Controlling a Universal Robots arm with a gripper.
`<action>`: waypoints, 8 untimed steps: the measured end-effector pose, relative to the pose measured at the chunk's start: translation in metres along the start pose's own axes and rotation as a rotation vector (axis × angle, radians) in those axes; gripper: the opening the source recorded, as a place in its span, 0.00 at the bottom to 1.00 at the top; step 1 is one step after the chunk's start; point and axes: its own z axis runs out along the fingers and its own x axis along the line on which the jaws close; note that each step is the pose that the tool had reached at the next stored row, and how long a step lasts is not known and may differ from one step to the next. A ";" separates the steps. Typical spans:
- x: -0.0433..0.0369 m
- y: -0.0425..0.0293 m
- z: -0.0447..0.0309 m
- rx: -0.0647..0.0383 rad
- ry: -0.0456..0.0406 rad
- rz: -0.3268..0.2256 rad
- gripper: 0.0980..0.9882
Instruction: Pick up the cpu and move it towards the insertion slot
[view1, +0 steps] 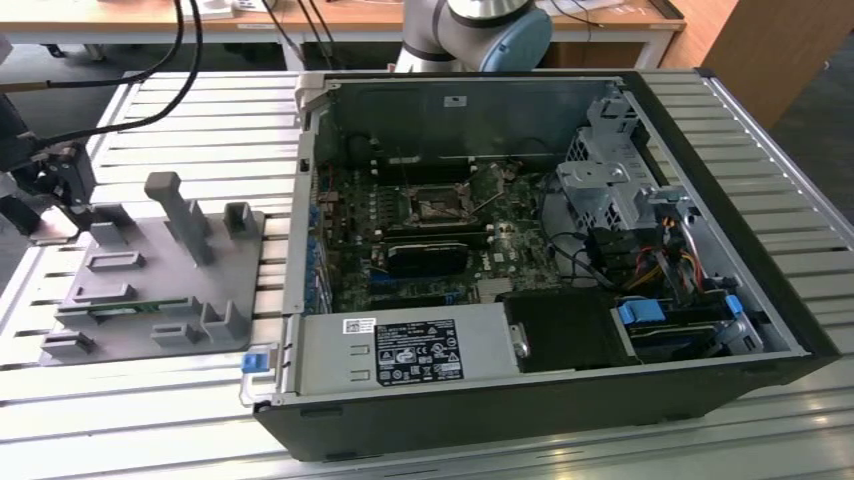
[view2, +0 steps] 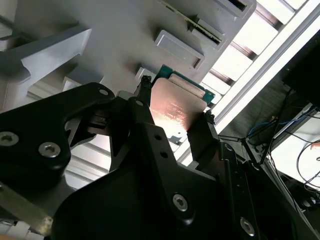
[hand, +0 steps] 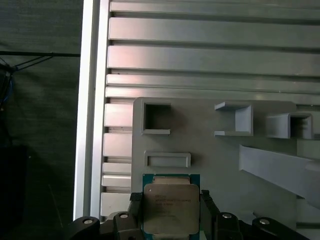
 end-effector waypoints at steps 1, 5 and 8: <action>0.0000 0.0001 -0.0013 0.000 0.0000 0.000 0.50; 0.0000 0.0003 -0.0079 0.000 0.0001 0.000 0.50; -0.0001 0.0006 -0.0135 0.000 0.0000 0.000 0.50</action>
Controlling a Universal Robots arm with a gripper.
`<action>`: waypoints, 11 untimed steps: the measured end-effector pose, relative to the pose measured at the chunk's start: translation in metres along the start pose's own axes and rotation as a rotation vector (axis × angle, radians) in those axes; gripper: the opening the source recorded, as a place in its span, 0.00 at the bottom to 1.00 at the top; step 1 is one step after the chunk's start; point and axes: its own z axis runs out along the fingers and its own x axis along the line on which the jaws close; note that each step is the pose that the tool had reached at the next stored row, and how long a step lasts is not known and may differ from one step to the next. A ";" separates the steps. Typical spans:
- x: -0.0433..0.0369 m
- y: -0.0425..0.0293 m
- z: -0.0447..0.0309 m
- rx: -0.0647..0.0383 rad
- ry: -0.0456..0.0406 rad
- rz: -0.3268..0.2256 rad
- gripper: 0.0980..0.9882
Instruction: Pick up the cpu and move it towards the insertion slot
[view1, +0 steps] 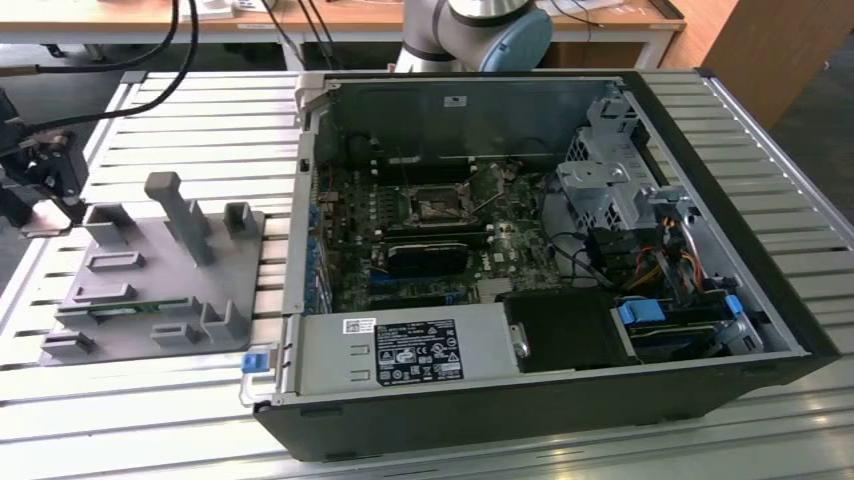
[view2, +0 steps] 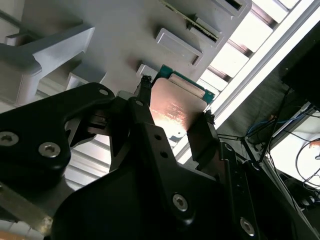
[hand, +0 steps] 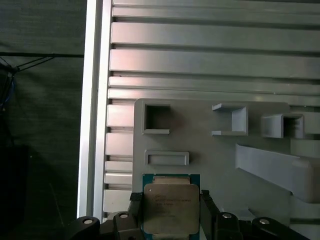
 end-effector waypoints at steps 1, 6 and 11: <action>0.0000 0.0001 -0.0019 0.000 -0.0001 0.000 0.50; -0.0001 0.0005 -0.0117 0.000 -0.0001 0.000 0.50; -0.0001 0.0009 -0.0213 0.000 0.0000 0.000 0.50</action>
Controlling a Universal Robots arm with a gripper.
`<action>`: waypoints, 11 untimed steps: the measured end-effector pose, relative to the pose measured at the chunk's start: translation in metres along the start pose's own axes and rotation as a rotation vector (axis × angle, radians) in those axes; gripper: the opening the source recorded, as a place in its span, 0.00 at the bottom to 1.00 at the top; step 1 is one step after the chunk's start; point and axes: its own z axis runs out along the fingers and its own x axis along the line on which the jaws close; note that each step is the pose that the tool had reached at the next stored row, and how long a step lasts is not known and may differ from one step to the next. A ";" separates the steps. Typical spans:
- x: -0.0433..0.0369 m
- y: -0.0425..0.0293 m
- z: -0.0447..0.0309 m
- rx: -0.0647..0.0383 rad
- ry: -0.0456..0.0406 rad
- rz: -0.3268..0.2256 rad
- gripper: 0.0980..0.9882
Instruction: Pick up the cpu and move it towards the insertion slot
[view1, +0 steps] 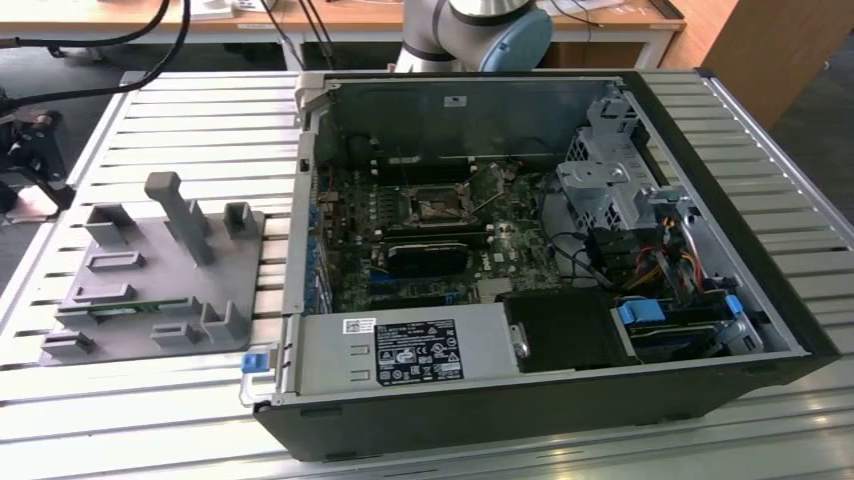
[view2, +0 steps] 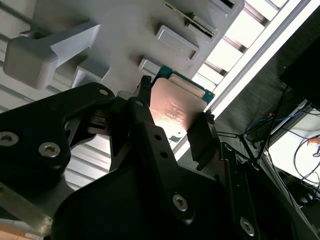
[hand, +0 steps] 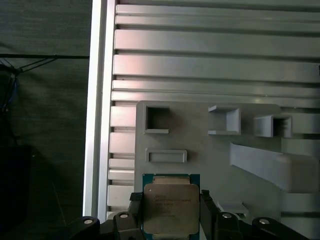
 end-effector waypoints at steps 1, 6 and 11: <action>0.0000 0.0001 -0.0019 0.000 0.0000 0.000 0.50; -0.0001 0.0005 -0.0121 0.000 0.0000 0.000 0.50; -0.0001 0.0010 -0.0230 0.000 0.0001 0.000 0.50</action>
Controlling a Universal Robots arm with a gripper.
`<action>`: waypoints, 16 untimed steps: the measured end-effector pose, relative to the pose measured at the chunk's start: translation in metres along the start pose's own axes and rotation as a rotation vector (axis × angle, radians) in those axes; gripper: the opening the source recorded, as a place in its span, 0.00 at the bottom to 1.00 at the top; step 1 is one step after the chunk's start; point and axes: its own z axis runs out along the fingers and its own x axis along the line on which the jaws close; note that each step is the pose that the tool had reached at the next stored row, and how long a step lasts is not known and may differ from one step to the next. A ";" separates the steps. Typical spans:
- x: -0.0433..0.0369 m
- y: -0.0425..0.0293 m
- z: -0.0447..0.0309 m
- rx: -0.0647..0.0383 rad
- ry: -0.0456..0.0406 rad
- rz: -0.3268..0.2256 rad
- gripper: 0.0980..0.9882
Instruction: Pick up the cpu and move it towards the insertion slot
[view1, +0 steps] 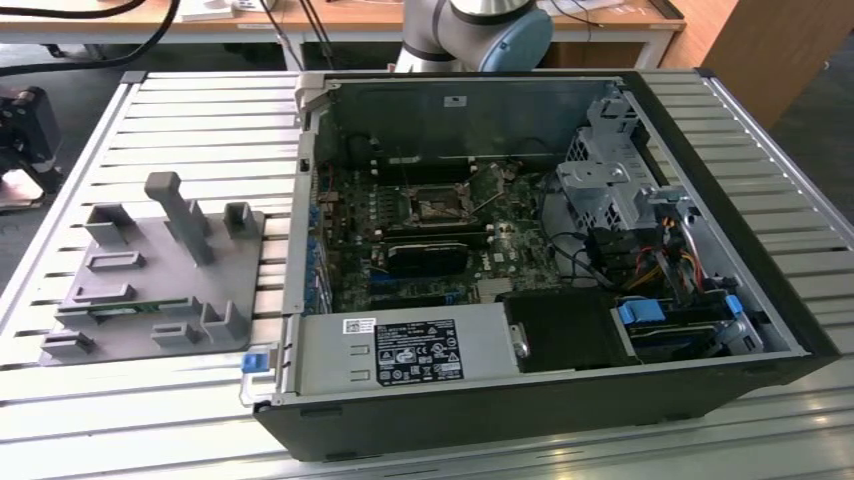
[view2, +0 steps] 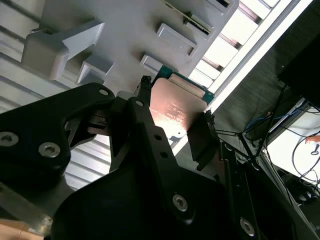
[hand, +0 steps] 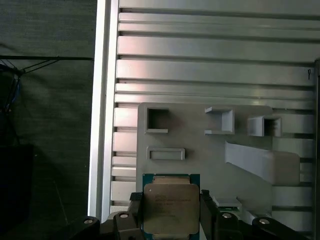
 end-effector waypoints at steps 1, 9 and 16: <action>0.0000 0.0001 -0.0021 0.000 0.0000 0.000 0.50; -0.0001 0.0007 -0.0161 0.000 -0.0001 0.000 0.50; -0.0001 0.0013 -0.0300 0.000 -0.0001 0.000 0.50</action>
